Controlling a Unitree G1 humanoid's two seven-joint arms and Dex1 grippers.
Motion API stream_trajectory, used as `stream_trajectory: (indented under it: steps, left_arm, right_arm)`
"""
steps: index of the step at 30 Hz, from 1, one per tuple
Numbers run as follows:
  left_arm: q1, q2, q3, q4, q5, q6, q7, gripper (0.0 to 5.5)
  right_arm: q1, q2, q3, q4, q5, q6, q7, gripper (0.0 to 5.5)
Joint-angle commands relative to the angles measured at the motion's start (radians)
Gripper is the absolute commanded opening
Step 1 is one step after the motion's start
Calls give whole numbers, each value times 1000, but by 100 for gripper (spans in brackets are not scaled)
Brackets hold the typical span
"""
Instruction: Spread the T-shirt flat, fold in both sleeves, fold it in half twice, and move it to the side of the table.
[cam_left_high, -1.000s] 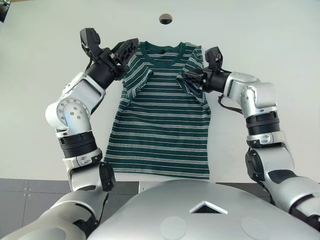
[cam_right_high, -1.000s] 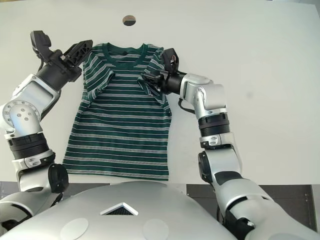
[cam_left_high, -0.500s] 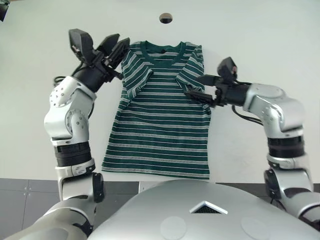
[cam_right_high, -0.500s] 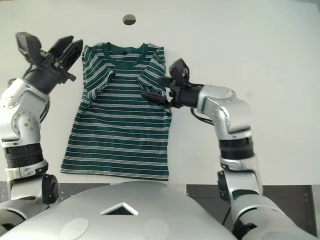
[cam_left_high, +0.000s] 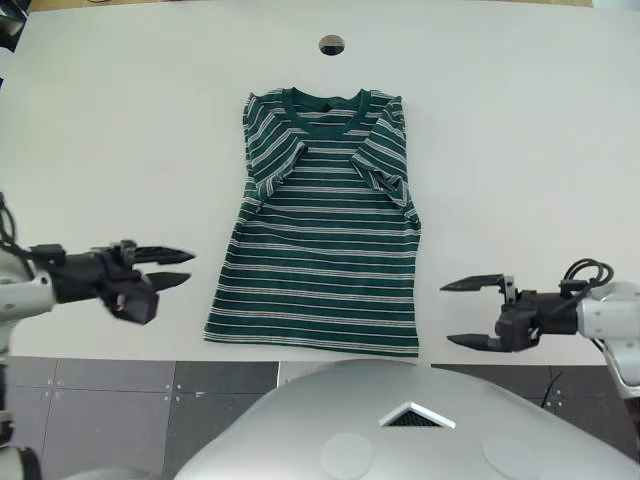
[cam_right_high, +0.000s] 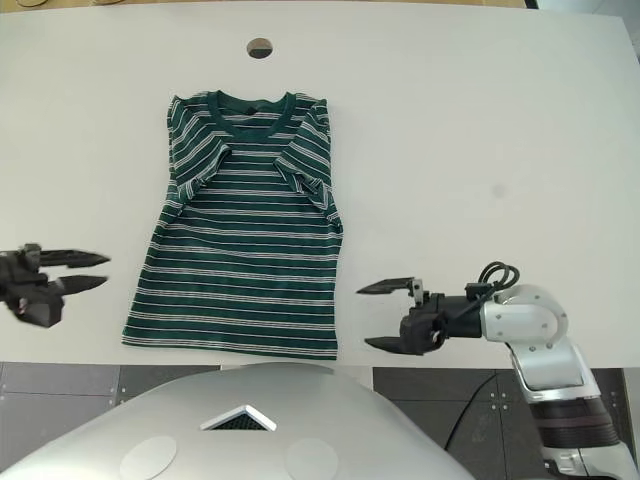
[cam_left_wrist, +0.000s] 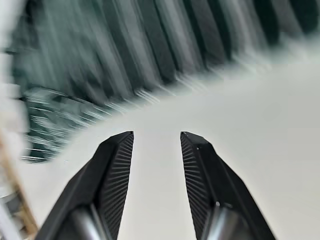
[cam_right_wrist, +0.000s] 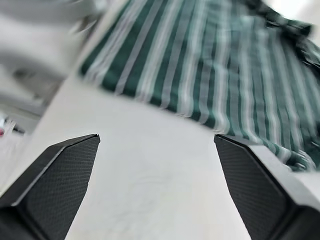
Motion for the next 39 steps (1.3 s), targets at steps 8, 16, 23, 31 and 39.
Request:
stream_trajectory:
  steps: [8, 16, 23, 31, 39]
  left_arm:
    - [-62, -48, -60, 123, 456, -292, 306, 177]
    - [-101, -122, -162, 163, 749, -298, 586, 177]
    - [-122, -89, -312, 158, 750, -257, 698, 177]
    - [-73, 72, -482, -49, 407, -125, 599, 177]
    - [-48, 141, -545, -191, 235, 6, 515, 125]
  right_arm:
    - [-99, -22, 135, 116, -233, -232, -186, 425]
    - [-91, -50, 243, 112, -296, -241, -263, 425]
    - [-108, -62, 297, 103, -307, -224, -293, 425]
    - [-137, -69, 335, 116, -333, -211, -341, 425]
    - [-157, -60, 375, 114, -339, -192, -373, 327]
